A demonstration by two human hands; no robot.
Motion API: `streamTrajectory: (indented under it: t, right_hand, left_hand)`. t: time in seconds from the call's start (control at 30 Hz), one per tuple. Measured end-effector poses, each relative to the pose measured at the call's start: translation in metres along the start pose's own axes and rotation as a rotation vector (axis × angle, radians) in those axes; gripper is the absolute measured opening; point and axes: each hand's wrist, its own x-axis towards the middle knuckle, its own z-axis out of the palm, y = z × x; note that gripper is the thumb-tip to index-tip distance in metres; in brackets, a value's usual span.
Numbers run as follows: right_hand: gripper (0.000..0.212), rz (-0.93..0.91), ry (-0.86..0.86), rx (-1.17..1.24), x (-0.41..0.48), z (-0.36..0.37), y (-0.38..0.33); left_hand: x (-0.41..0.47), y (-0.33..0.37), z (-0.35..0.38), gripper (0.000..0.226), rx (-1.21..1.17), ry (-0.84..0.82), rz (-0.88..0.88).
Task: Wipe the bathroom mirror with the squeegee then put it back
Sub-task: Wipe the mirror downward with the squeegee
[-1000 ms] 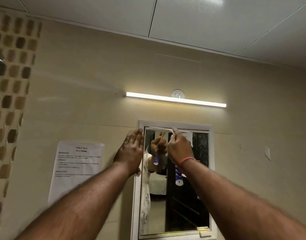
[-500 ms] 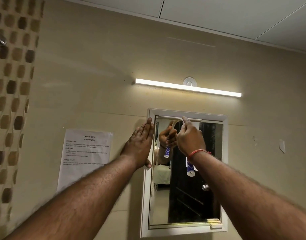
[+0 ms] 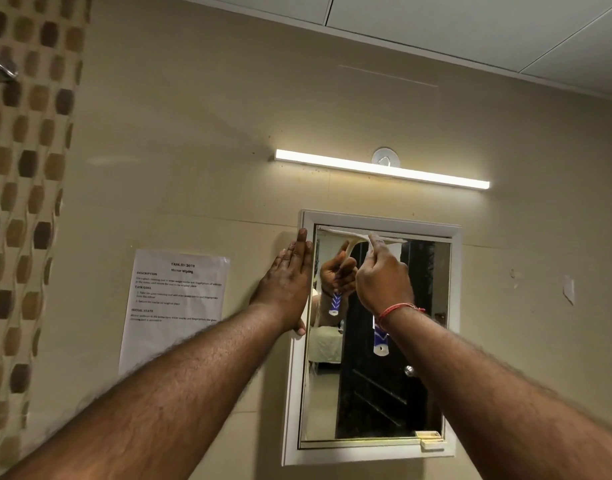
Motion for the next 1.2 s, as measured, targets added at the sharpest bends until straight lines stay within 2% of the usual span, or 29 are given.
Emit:
streamTrajectory:
  t: [0.37, 0.6, 0.87, 1.07, 1.2]
  right_hand:
    - [0.049, -0.003, -0.038, -0.007, 0.004, 0.0, -0.003]
    - [0.054, -0.015, -0.081, -0.105, -0.004, -0.001, -0.01]
    - [0.064, 0.052, -0.177, -0.166, -0.05, 0.002, 0.002]
    - [0.074, 0.098, -0.243, -0.28, -0.077, 0.001, 0.016]
    - [0.079, 0.145, -0.288, -0.334, -0.094, 0.002, 0.02]
  left_hand:
    - [-0.002, 0.001, 0.002, 0.182, -0.052, 0.001, -0.018]
    - [-0.006, 0.006, 0.0, 0.181, -0.062, -0.007, -0.023]
    - [-0.018, 0.007, 0.015, 0.172, -0.047, 0.021, -0.025]
    - [-0.038, 0.017, 0.02, 0.147, -0.046, 0.013, -0.037]
    - [-0.054, 0.019, 0.031, 0.147, -0.023, 0.001, -0.035]
